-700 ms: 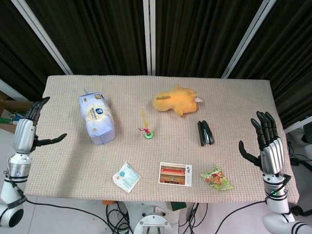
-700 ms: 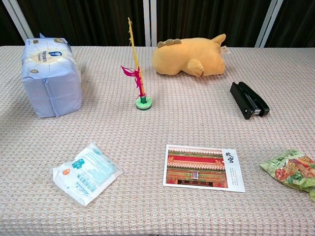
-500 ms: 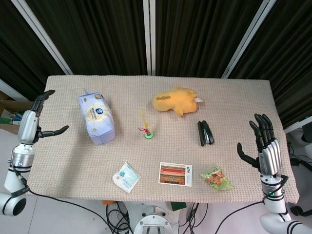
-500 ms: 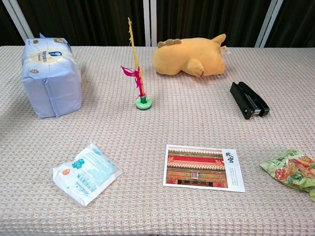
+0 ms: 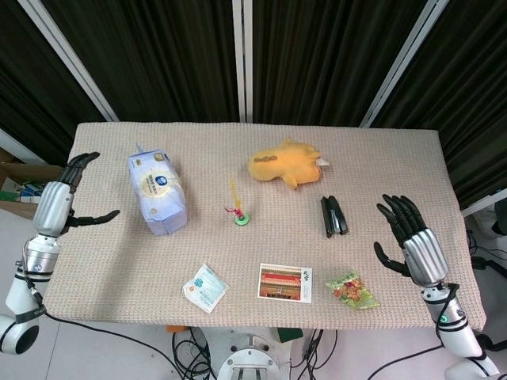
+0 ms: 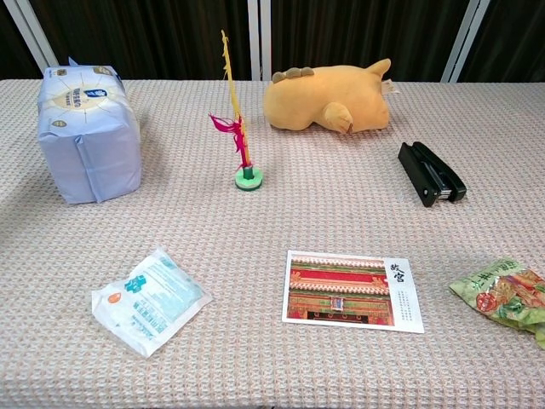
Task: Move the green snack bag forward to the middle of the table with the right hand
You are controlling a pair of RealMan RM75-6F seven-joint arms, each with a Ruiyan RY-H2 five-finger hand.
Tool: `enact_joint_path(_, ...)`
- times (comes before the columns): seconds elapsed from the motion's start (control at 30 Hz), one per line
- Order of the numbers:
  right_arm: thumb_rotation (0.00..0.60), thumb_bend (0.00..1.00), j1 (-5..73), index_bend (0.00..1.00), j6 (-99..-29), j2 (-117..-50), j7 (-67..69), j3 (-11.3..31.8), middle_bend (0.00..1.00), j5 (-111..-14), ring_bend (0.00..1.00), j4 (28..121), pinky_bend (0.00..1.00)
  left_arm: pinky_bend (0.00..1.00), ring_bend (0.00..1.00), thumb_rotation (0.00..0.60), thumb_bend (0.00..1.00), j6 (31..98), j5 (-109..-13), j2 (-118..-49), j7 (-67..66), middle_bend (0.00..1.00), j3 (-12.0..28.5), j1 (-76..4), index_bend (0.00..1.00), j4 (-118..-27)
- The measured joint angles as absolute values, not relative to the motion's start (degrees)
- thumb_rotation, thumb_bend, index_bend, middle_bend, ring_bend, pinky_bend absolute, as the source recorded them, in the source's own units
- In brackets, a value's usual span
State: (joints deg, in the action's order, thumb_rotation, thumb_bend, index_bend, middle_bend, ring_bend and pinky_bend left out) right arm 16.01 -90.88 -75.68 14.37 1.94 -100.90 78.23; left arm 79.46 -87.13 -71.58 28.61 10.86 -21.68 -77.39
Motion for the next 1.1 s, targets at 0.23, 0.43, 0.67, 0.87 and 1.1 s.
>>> enact_joint_path(0.23, 0.600, 0.19, 18.01, 0.00, -70.72, -59.65, -4.60, -4.30, 0.00, -95.90, 0.00, 101.34, 0.01, 0.16, 0.08, 0.454, 0.00, 75.69, -85.81, -68.84, 16.94, 0.13, 8.55, -21.51, 0.08, -82.14)
enact_joint_path(0.43, 0.600, 0.03, 19.93, 0.00, -58.44, -52.83, -22.93, -7.98, 0.00, -89.61, 0.00, 111.56, 0.00, 0.16, 0.08, 0.455, 0.00, 74.46, -85.63, -67.87, 15.10, 0.13, 7.25, -21.55, 0.08, -83.85)
enact_joint_path(0.67, 0.600, 0.02, 21.99, 0.00, -51.60, -53.95, -34.37, -8.90, 0.00, -80.85, 0.00, 114.21, 0.02, 0.16, 0.08, 0.456, 0.00, 74.61, -85.48, -68.08, 14.62, 0.13, 7.08, -21.57, 0.08, -83.83)
enact_joint_path(0.87, 0.600, 0.02, 21.96, 0.00, -52.76, -59.56, -32.16, -8.05, 0.00, -82.25, 0.00, 110.77, 0.05, 0.16, 0.08, 0.453, 0.00, 74.42, -85.29, -68.52, 13.59, 0.13, 6.90, -21.74, 0.08, -83.13)
enact_joint_path(1.1, 0.600, 0.16, 22.04, 0.00, -53.57, -65.30, -26.06, -7.28, 0.09, -85.26, 0.02, 104.55, 0.37, 0.16, 0.08, 0.458, 0.00, 74.63, -85.47, -68.46, 13.20, 0.13, 6.76, -21.82, 0.08, -83.15)
